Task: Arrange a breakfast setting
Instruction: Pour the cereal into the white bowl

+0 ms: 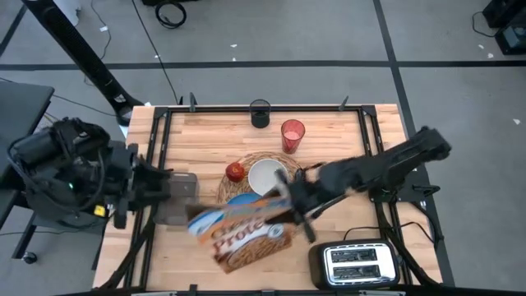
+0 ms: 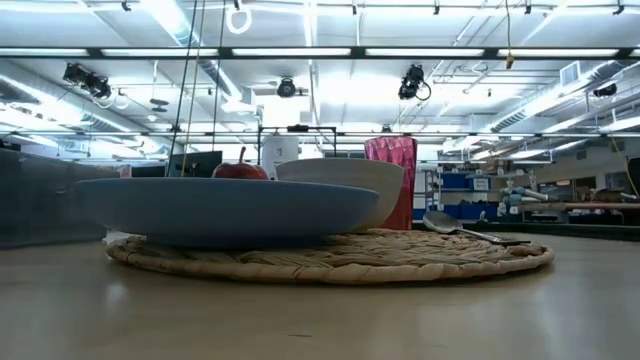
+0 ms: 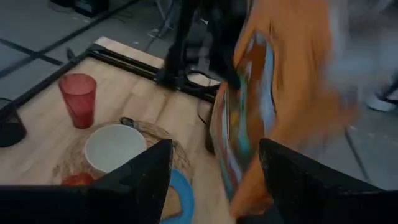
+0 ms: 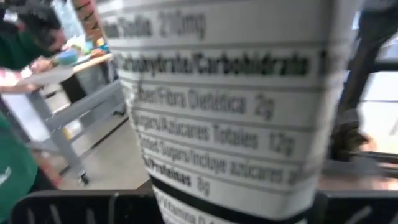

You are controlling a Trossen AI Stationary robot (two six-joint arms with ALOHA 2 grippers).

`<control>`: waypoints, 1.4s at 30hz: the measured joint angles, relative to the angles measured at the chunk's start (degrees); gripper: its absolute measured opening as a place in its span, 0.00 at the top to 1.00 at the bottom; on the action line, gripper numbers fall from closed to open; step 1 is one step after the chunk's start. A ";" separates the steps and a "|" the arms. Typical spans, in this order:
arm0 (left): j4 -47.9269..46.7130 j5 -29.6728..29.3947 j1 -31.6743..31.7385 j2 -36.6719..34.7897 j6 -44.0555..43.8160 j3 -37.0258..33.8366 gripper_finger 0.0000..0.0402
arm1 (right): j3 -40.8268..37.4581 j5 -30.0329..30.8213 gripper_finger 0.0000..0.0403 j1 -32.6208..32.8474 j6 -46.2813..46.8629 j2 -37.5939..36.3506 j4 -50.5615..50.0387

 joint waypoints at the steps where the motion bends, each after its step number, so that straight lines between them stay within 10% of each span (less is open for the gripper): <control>1: 0.15 -0.52 0.51 0.52 0.17 -0.02 0.39 | 0.02 1.32 0.79 0.00 -0.17 -1.97 -1.63; 7: 4.89 -0.13 4.77 3.86 1.73 0.00 0.31 | 0.00 8.88 0.79 -0.08 -3.22 -10.82 -6.57; 17: 24.06 0.88 18.78 9.38 31.53 -0.02 0.13 | 0.02 8.04 0.79 -0.52 -8.12 -18.33 -7.90; 36: 36.42 36.06 30.83 14.59 41.65 -0.02 0.12 | -0.02 11.58 0.79 0.41 -10.98 -21.90 -18.88; 42: 36.68 26.65 32.96 15.48 43.58 0.02 0.12 | -0.02 15.65 0.79 0.33 -11.06 -20.84 -14.81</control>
